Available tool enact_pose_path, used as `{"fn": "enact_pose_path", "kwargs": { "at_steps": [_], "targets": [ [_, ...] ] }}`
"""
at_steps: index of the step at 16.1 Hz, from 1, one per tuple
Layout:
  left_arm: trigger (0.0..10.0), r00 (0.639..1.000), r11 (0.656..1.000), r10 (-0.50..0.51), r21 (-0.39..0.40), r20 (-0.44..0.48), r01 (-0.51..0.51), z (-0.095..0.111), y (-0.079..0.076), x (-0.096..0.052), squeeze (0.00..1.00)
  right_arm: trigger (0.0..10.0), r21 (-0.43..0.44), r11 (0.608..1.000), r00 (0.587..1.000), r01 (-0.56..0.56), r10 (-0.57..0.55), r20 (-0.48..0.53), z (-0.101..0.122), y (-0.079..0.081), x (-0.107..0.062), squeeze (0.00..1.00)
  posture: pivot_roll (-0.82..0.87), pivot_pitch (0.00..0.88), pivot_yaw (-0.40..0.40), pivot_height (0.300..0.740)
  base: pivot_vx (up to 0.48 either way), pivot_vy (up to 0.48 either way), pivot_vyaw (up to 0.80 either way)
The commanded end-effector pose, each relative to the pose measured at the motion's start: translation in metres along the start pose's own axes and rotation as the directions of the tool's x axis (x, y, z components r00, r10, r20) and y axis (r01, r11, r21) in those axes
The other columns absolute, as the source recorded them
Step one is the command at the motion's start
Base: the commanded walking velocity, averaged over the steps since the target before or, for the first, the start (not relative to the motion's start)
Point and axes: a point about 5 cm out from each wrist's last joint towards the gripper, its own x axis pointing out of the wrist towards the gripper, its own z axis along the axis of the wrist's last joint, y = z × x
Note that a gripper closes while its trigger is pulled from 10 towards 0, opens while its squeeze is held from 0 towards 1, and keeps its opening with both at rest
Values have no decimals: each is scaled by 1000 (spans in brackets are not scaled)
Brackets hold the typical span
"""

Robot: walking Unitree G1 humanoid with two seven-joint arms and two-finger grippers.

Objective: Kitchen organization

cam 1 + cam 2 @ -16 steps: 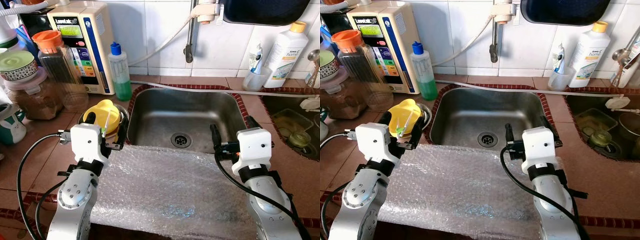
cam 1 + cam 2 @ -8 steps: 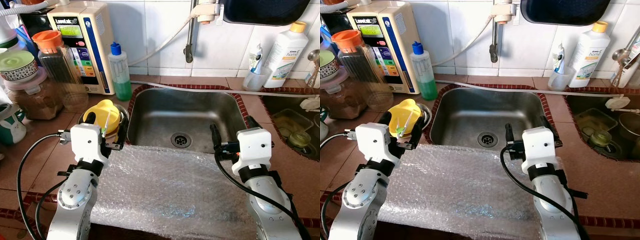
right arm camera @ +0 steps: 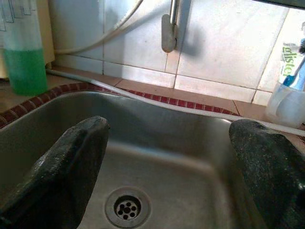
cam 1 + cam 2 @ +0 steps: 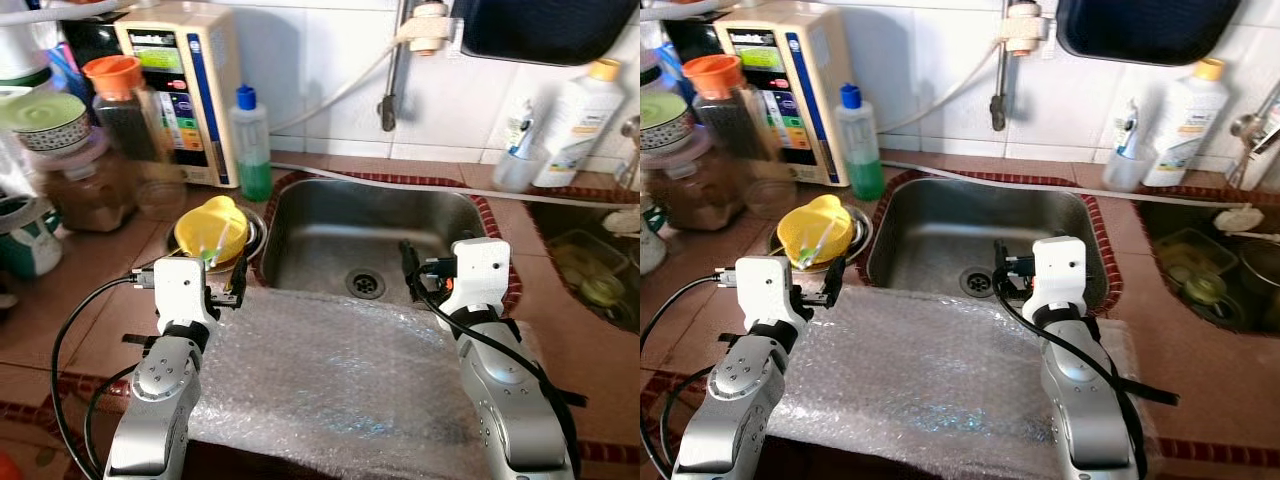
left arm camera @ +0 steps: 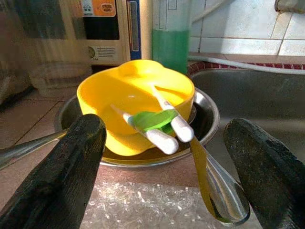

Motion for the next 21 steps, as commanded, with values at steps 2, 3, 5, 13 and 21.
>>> {"fn": "enact_pose_path", "kwargs": {
  "at_steps": [2,3,5,13,21],
  "targets": [
    [10000,1000,1000,3,17,10,-4,3,2,0,0,10000,7,1000,1000,-4,4,-2,-1,-1,-1,0,80,0,14,740,0,0,0],
    [10000,1000,1000,4,17,11,-4,3,1,1,0,10000,13,1000,1000,-7,7,-1,-1,-1,0,0,80,0,14,740,0,0,0],
    [10000,999,999,-2,39,37,1,7,0,1,0,10000,26,1000,1000,-18,18,1,-2,0,2,0,82,0,12,740,0,0,0],
    [10000,969,978,101,156,225,-138,38,16,-7,0,10000,128,978,986,-165,167,-5,-3,15,-3,0,92,0,-7,740,0,0,0],
    [10000,977,990,39,123,211,-66,36,20,9,0,10000,131,964,973,-230,231,8,0,23,-4,0,87,12,-8,740,0,0,0]
  ]
}}
